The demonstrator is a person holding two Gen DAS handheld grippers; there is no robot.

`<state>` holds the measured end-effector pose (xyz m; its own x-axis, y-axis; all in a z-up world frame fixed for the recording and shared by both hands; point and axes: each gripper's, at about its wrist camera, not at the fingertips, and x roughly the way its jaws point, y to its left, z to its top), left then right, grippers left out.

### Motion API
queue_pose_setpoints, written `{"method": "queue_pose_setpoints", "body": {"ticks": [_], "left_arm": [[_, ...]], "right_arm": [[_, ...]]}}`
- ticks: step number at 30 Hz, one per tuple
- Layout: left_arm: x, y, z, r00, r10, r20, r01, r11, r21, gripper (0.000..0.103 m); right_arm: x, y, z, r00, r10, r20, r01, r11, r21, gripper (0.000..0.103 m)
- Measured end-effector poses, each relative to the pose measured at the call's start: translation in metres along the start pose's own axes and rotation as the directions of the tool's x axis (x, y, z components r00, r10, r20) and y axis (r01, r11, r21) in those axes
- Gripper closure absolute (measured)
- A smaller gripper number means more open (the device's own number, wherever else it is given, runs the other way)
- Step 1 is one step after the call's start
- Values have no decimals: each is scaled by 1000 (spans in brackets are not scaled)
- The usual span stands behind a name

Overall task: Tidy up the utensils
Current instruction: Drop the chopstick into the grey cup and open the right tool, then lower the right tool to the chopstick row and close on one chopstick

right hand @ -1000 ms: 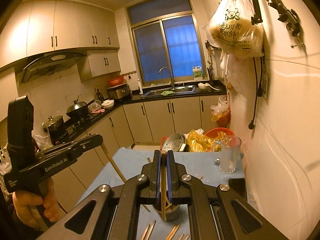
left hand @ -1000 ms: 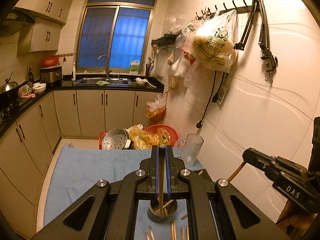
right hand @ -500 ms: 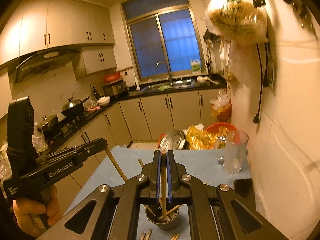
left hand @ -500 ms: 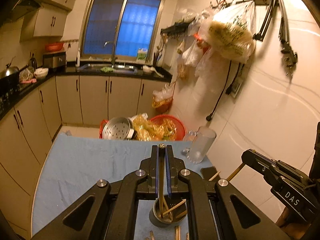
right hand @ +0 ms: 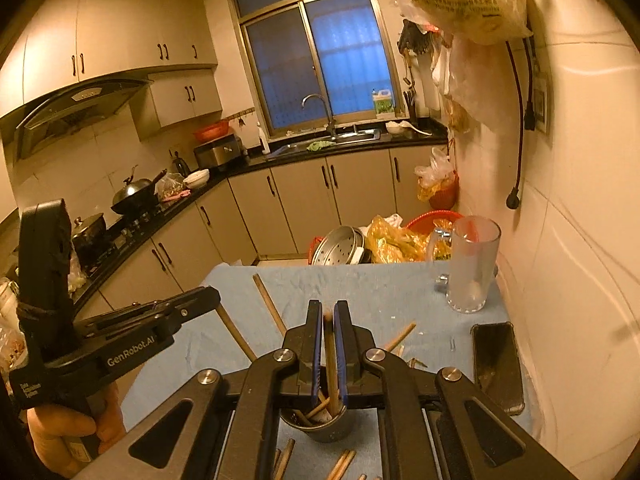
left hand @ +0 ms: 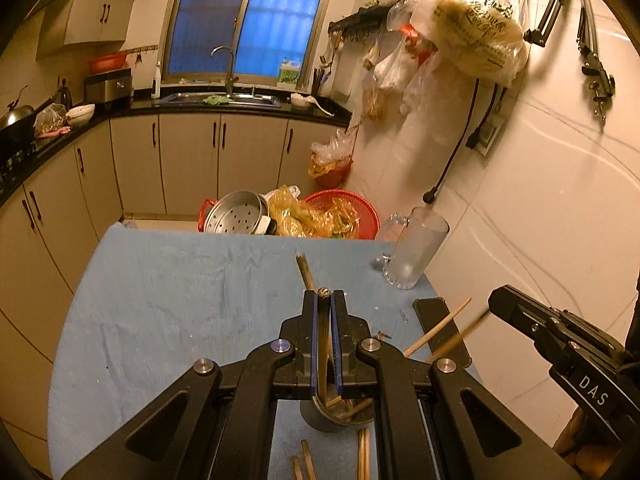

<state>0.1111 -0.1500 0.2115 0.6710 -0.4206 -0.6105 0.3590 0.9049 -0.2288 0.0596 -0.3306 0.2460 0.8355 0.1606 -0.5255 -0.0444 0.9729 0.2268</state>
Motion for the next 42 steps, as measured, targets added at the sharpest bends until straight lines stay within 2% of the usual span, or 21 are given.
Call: {"method": "queue_pose_setpoints", "body": {"ticks": [3,5,7,11,13,15,18,23,29,30,36,39,42], "left_arm": [[-1,3,-4,1000,-6,1,6,1000,-22,94],[-3,7,-6,1000,-14,-7,13,999,-40,84],[-8,10,-8,1000,-10,-2,10,999,-50,60],[-23,17,-18,1000,11,17,-10,999,-48,55],[-29,23,-27,1000,29,13,-28,998,-51,40],[-33,33,-42,998,60,1,-60,997,-57,36],[-29,48,-71,994,86,-63,-90,994,-65,35],[-12,65,-117,980,70,-185,-93,989,-117,35],[21,57,-150,939,67,-339,-93,994,-60,36],[29,54,-154,926,72,-370,-96,994,-45,36],[61,38,-164,885,117,-450,-122,992,20,36],[73,36,-168,867,161,-471,-156,987,50,42],[81,32,-169,862,154,-484,-146,988,53,47]], "right_arm": [[2,-2,-4,1000,3,-7,-3,1000,7,93],[2,-2,-5,1000,-1,-12,1,1000,10,89],[-1,-3,-7,1000,-10,-13,10,1000,11,86],[-12,-2,-15,1000,-5,-16,6,1000,17,77],[-18,-3,-25,1000,-4,-28,5,1000,12,72],[-24,-6,-38,999,2,-42,-1,1000,19,64],[-28,-17,-66,997,-3,-76,7,999,48,48],[-14,-35,-112,982,10,-188,12,994,112,48],[5,-46,-139,959,34,-280,9,988,152,48],[7,-47,-141,957,38,-286,8,988,157,48],[16,-49,-149,949,30,-312,23,986,166,48],[21,-49,-150,946,24,-325,31,986,162,48],[28,-48,-150,941,21,-338,34,987,155,48]]}}
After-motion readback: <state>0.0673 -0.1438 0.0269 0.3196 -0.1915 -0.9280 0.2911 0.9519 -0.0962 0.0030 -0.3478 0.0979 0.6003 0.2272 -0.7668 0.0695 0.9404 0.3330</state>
